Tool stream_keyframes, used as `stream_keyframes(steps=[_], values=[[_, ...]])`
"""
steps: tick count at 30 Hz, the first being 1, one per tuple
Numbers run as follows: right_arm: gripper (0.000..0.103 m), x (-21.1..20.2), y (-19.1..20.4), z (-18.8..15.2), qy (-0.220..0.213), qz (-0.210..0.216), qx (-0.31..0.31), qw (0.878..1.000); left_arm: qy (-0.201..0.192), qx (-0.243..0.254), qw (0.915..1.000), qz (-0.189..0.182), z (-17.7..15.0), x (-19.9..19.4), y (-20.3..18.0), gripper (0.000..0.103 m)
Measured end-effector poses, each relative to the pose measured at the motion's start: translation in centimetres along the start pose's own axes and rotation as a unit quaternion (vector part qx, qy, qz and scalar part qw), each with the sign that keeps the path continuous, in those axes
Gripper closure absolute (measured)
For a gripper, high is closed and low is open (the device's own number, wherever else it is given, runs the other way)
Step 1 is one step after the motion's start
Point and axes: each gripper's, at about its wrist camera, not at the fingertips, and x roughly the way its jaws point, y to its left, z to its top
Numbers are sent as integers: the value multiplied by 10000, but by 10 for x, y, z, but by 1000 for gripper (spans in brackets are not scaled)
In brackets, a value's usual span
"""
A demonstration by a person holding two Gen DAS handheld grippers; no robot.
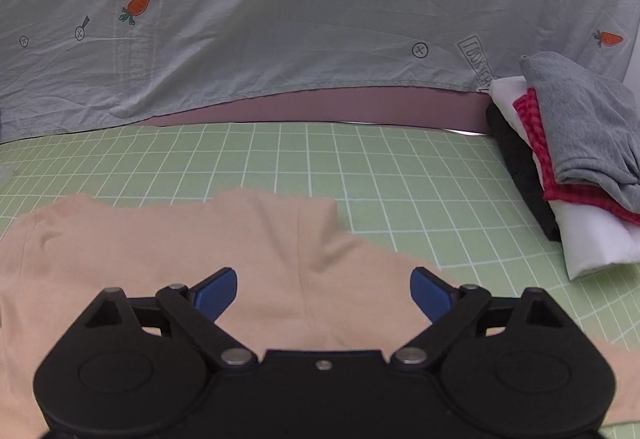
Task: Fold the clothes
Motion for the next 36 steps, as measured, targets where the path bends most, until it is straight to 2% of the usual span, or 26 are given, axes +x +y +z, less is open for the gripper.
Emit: stream_keyframes(steps=[2, 5, 11, 14, 16, 18, 20, 21, 22, 30, 31, 33, 34, 35, 36], values=[[26, 23, 3, 12, 63, 83, -39, 9999, 22, 220, 9997, -64, 17, 21, -20, 40], [34, 58, 8, 30, 165, 206, -82, 9996, 93, 480, 9987, -138, 34, 48, -40, 39], [49, 101, 16, 35, 456, 482, 27, 9978, 188, 937, 9952, -198, 37, 78, -63, 40], [54, 107, 17, 31, 516, 543, 35, 9972, 174, 1049, 9940, -244, 32, 83, -67, 51], [56, 106, 19, 29, 516, 561, -52, 9971, 128, 1216, 9921, -274, 29, 83, -71, 79], [64, 106, 21, 27, 487, 577, -223, 9969, 123, 1247, 9914, -368, 28, 85, -75, 97], [86, 107, 21, 28, 451, 607, -238, 9969, -20, 1323, 9910, -184, 28, 87, -80, 98], [91, 109, 19, 29, 429, 602, -200, 9971, -105, 1397, 9901, -76, 30, 89, -84, 98], [92, 111, 18, 31, 409, 610, -139, 9972, -160, 1411, 9899, -5, 33, 91, -86, 98], [94, 141, 23, 56, 259, 534, -82, 9982, -313, 1113, 9933, 75, 72, 117, -97, 97], [93, 146, 23, 61, 281, 529, -76, 9982, -309, 1068, 9938, 51, 74, 115, -96, 92], [86, 148, 25, 68, 348, 464, -65, 9983, -358, 959, 9947, 0, 76, 108, -94, 84], [76, 149, 25, 72, 381, 428, -59, 9983, -388, 912, 9951, -35, 76, 102, -92, 72], [61, 140, 25, 66, 382, 386, -39, 9985, -445, 848, 9954, -70, 74, 93, -88, 66], [54, 128, 24, 59, 375, 343, -15, 9987, -529, 752, 9957, -88, 71, 82, -81, 54]])
